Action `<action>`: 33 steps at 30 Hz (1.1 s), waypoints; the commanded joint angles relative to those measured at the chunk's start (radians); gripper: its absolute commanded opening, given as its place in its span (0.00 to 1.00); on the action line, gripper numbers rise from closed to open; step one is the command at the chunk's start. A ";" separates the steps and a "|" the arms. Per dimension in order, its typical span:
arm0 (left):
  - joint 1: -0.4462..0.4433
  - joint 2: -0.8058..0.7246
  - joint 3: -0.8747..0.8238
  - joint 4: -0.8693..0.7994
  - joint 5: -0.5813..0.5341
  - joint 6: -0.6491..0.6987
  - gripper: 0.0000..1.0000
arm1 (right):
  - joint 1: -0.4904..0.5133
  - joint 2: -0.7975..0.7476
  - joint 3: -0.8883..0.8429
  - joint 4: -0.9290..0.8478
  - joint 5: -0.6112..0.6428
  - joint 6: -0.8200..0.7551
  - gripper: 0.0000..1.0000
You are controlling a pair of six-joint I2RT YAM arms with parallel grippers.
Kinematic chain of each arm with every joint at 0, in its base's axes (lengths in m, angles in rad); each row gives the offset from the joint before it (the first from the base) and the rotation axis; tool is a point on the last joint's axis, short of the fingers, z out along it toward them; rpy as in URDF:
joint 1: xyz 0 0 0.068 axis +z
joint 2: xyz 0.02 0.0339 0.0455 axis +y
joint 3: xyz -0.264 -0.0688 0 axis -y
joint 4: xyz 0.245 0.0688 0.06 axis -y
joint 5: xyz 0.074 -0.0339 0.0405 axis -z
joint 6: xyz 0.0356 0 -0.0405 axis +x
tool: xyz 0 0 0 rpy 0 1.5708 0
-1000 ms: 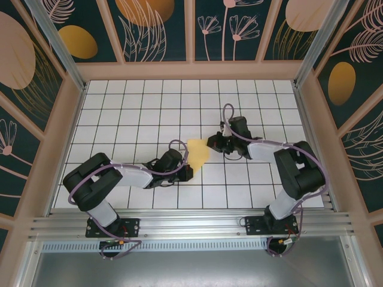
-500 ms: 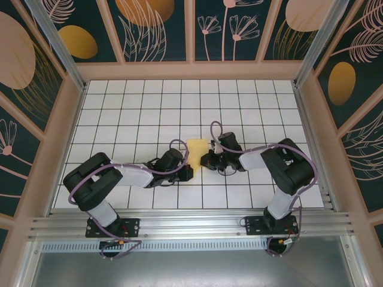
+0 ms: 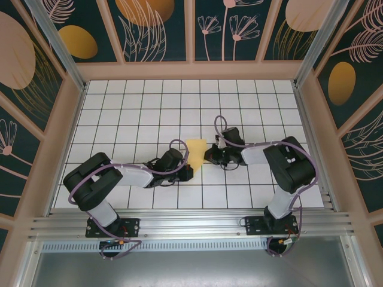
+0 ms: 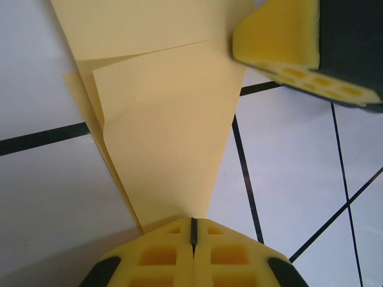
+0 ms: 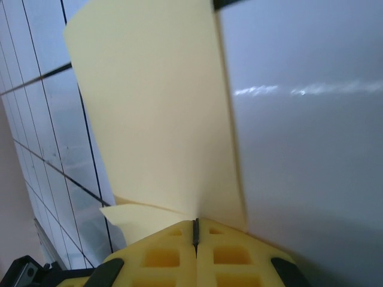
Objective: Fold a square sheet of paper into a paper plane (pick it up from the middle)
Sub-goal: Third fold the triangle at the center of the table.
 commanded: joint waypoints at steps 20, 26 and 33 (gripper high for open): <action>-0.002 0.049 -0.025 -0.159 0.017 0.022 0.00 | 0.032 -0.060 0.021 0.049 -0.029 0.002 0.06; -0.002 0.048 -0.018 -0.159 0.021 0.025 0.00 | 0.072 0.028 0.031 0.064 -0.031 0.006 0.05; -0.002 0.028 -0.025 -0.165 0.040 0.033 0.00 | 0.065 0.098 0.017 0.007 0.025 -0.013 0.04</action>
